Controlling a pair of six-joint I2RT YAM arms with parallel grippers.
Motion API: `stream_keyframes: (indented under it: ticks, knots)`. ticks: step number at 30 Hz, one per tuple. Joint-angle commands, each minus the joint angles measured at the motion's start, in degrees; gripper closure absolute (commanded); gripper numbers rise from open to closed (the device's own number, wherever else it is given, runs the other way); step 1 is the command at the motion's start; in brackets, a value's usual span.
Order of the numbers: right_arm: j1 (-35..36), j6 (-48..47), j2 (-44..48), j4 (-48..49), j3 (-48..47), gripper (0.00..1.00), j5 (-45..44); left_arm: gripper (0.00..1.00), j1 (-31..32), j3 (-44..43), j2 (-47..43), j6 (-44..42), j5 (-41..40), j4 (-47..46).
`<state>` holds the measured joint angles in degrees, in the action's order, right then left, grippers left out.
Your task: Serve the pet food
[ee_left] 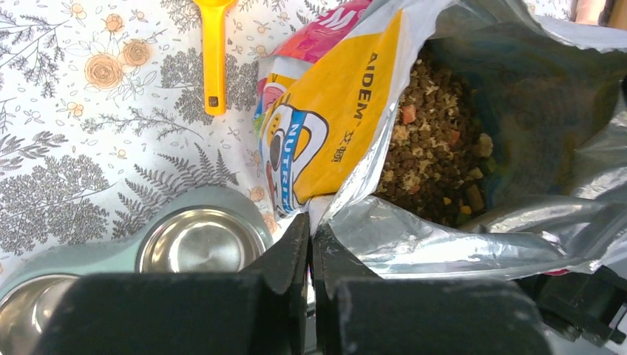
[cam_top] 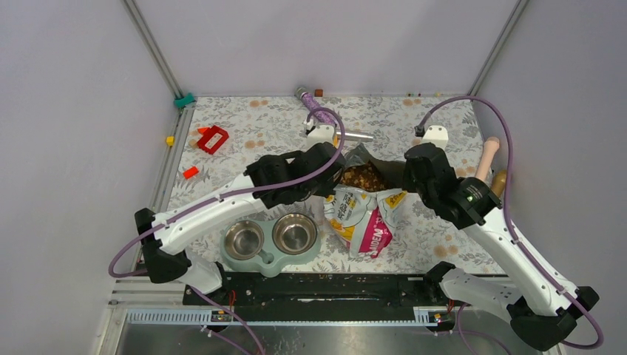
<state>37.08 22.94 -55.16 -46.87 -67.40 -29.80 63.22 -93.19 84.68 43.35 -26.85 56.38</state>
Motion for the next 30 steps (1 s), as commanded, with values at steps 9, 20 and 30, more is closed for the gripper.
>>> stream_keyframes:
  ticks: [9, 20, 30]
  knots:
    - [-3.48, -8.17, -3.07, 13.03, -8.56, 1.0, -15.74, 1.0, -9.74, -8.24, 6.5, -8.43, 1.36, -5.49]
    - [-9.13, -5.67, 0.1, 15.18, -3.69, 0.82, 5.93, 0.51, -12.79, -10.75, 7.67, -14.39, 13.01, -8.75]
    - [-9.15, -2.02, 11.79, 20.05, 5.22, 0.12, 19.62, 0.01, -13.68, 5.9, -9.95, -16.58, 17.63, -19.35]
